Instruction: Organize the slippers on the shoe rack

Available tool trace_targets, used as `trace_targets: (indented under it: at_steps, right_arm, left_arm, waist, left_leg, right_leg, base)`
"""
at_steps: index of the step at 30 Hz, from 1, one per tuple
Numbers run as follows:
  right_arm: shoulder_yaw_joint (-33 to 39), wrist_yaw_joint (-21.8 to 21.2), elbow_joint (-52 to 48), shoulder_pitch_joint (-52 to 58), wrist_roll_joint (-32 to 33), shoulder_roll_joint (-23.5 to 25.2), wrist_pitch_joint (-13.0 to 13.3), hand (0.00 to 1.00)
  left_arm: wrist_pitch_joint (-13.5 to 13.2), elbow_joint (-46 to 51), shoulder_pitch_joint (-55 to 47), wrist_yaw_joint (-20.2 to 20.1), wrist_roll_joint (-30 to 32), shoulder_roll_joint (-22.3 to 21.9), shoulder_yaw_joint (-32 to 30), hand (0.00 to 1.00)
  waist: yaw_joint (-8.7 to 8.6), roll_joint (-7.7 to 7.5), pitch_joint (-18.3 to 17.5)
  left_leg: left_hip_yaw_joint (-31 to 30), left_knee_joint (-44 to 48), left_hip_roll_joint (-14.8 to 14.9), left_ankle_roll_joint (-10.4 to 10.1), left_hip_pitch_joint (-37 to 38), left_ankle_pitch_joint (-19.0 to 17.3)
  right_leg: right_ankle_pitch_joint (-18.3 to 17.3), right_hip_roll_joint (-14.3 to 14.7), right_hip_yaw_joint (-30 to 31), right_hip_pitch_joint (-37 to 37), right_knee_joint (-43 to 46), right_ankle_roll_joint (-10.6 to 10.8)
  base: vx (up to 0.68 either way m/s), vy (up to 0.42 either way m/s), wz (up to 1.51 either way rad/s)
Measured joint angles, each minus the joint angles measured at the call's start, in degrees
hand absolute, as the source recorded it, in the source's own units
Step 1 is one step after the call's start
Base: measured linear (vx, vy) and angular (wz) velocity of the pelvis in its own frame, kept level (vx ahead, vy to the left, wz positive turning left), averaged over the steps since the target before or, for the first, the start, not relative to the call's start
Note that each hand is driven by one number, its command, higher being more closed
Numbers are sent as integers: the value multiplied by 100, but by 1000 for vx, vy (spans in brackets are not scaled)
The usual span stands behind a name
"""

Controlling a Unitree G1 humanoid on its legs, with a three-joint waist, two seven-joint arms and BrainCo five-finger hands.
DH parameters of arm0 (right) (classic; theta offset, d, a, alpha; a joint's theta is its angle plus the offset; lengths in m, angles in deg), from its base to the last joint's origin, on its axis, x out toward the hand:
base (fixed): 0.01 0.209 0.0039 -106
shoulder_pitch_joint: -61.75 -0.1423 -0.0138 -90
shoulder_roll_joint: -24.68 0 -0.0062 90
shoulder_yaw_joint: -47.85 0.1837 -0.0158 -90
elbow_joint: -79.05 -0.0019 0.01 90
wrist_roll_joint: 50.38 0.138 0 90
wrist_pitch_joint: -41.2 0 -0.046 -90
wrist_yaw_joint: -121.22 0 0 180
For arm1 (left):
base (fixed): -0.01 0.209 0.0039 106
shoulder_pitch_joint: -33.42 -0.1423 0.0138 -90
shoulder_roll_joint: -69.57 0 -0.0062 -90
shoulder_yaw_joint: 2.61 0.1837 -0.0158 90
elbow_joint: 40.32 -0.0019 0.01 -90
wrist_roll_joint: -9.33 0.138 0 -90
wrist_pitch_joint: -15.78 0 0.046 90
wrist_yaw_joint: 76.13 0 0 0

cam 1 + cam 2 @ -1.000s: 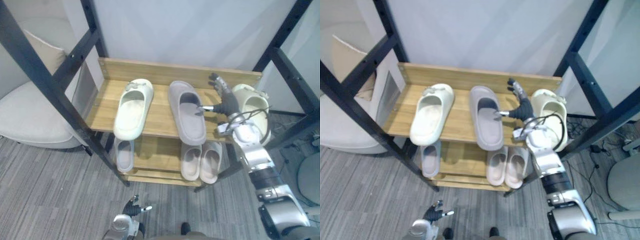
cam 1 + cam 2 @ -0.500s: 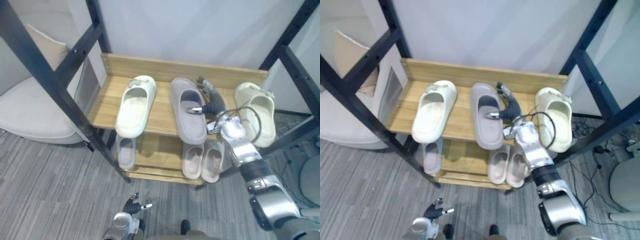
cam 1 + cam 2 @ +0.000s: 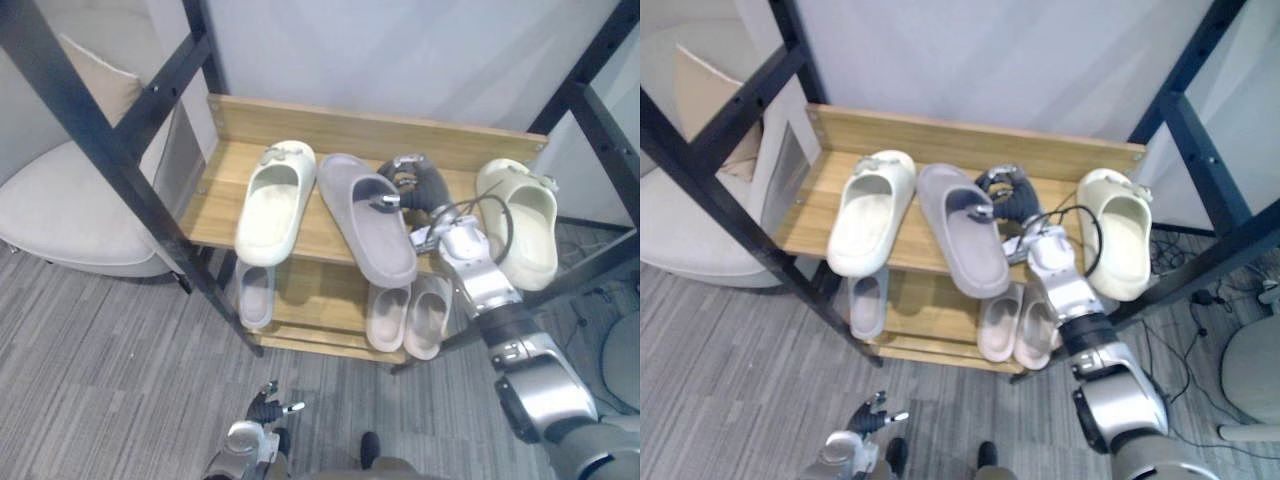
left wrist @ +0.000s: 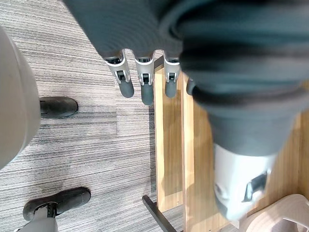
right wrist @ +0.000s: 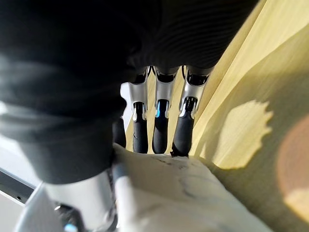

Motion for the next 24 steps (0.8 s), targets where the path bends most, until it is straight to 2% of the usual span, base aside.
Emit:
trace_targets:
  at_steps: [6,11,13,16,22,24]
  right_arm:
    - [106,0,-978,693,1,-25,-1,100]
    - [533,34,-1992,1087,-13,-12,26,100]
    - [725,50,-2611,1252,35,15,208,100]
    - [719,4,-3189,1507,219,75,371,100]
    - [580,-218,-3709,1910,531,242,466,100]
    - [200,-385,-3873,2109,677,257,504,100]
  left_arm:
    - [11,3,-5,-1,9,1,-4,0]
    - [14,25,-44,-5,15,-2,-58,0]
    - [12,23,-70,-7,17,1,-90,0]
    - [12,0,-87,-9,27,5,-109,0]
    - [13,-30,-98,-11,86,7,-96,0]
    - [11,-41,-141,-10,129,6,-93,0]
  waist:
    - [-29,0,0]
    - [-56,1,-1]
    - [-98,1,-1]
    - [-161,0,-23]
    - [-211,2,-58]
    - [-226,-1,-156]
  left_leg:
    - [5,8,8,0,17,0]
    - [109,7,19,1,134,-3]
    - [154,3,16,1,193,-5]
    - [172,6,15,-6,210,-1]
    - [284,10,20,-9,252,2]
    - [288,11,21,-9,256,2]
  right_leg:
    - [0,3,8,5,22,1]
    - [-17,2,133,-6,151,16]
    - [-58,-8,177,-9,228,48]
    - [-123,-18,215,-100,354,89]
    - [-121,-8,340,-107,406,91]
    - [-122,-9,339,-105,405,91]
  base:
    - [0,0,0]
    - [-32,3,-13]
    - [-76,-2,-10]
    - [-62,-10,-4]
    - [-28,-4,-10]
    - [0,0,0]
